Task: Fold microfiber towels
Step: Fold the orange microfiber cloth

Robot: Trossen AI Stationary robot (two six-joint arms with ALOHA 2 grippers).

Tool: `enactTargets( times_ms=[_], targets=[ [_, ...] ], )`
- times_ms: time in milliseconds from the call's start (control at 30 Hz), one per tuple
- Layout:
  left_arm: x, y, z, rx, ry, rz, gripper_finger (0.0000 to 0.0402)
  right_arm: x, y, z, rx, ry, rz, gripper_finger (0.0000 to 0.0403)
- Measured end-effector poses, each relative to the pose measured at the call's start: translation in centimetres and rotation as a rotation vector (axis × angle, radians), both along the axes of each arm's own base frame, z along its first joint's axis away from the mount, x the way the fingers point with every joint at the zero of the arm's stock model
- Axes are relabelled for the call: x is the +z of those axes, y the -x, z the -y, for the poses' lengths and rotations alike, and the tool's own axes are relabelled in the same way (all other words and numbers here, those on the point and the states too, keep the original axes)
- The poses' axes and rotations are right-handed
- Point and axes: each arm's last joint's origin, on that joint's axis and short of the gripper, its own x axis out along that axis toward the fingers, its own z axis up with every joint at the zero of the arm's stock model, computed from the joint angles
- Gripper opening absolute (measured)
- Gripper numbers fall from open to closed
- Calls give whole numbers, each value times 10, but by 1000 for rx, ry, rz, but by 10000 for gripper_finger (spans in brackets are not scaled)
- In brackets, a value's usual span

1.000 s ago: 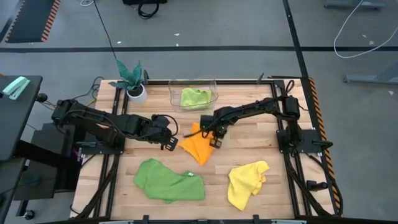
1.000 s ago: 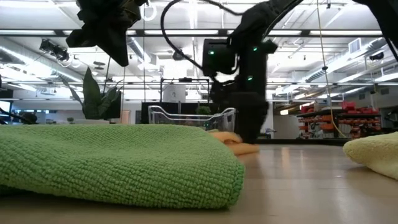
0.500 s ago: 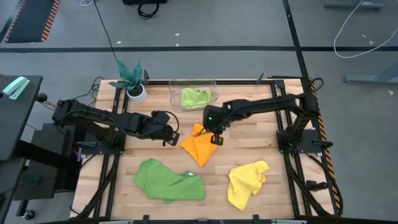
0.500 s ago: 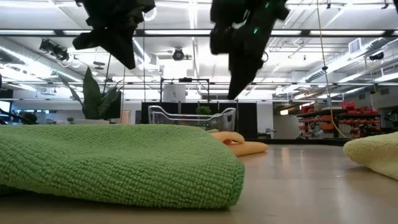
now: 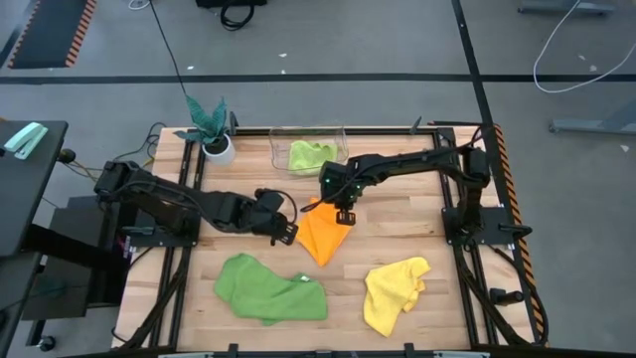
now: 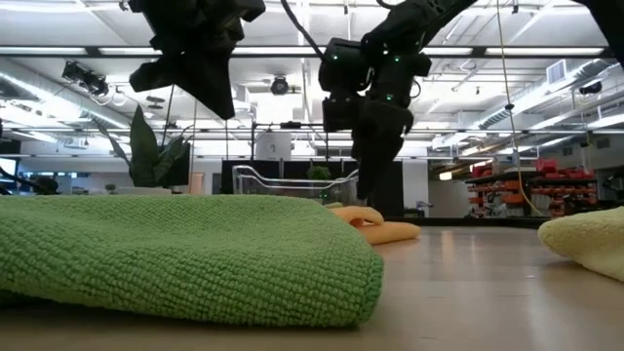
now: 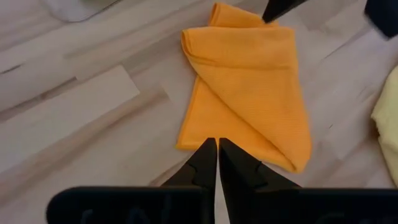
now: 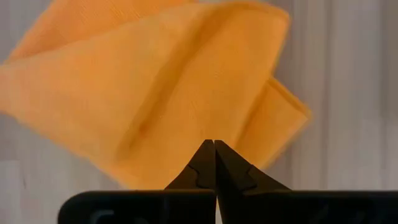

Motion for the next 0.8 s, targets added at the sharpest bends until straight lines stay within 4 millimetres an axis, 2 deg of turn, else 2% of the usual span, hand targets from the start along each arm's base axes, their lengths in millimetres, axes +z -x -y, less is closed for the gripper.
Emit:
enactTargets(
  times_ms=[367,533,600,800],
  targets=[
    [2,-1,8,15,16,46,13,-16,-10,-3,60,7,18,0],
    [2,-1,8,17,16,55,25,-36,-12,5,50,-5,-31,0],
    [2,-1,8,17,16,56,27,-43,-11,8,29,-11,-63,0],
    [2,-1,8,18,15,54,15,-36,-1,21,-144,52,-138,0]
  ],
)
